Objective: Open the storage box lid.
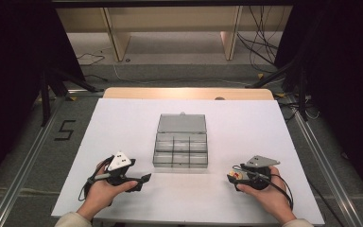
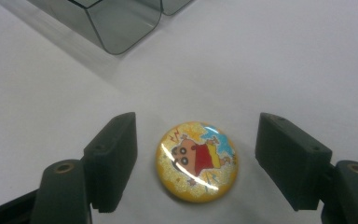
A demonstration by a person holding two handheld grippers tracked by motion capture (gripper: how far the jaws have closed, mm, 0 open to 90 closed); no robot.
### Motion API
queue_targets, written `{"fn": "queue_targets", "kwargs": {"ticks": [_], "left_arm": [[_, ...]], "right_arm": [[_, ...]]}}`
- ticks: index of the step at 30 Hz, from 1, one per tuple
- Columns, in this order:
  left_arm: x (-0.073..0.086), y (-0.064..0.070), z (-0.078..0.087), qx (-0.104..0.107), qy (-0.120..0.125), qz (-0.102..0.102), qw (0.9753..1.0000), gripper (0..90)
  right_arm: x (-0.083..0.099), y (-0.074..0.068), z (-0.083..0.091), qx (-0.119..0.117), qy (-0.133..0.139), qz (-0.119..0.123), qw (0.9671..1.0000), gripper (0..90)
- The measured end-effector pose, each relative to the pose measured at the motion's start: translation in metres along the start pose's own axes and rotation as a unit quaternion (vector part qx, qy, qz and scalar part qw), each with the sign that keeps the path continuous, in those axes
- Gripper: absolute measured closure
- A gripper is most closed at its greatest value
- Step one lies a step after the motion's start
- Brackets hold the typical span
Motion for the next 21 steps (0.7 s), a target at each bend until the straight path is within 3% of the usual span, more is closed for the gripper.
{"fn": "queue_targets", "kwargs": {"ticks": [21], "left_arm": [[0.0007, -0.002, -0.0031, 0.004, 0.0, 0.001, 1.0, 16.7]], "right_arm": [[-0.0007, 0.0019, 0.003, 0.006, 0.006, -0.007, 0.9999, 29.8]]}}
Point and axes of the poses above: each handheld gripper's, and its own axes: z roughly backward along the jaws, x roughly out of its underside, y roughly to its right, the point moved 9 cm from there along -z, roughly forward along the jaws, and after that the axes turned 12 degrees about z, right-handed, at the moved point
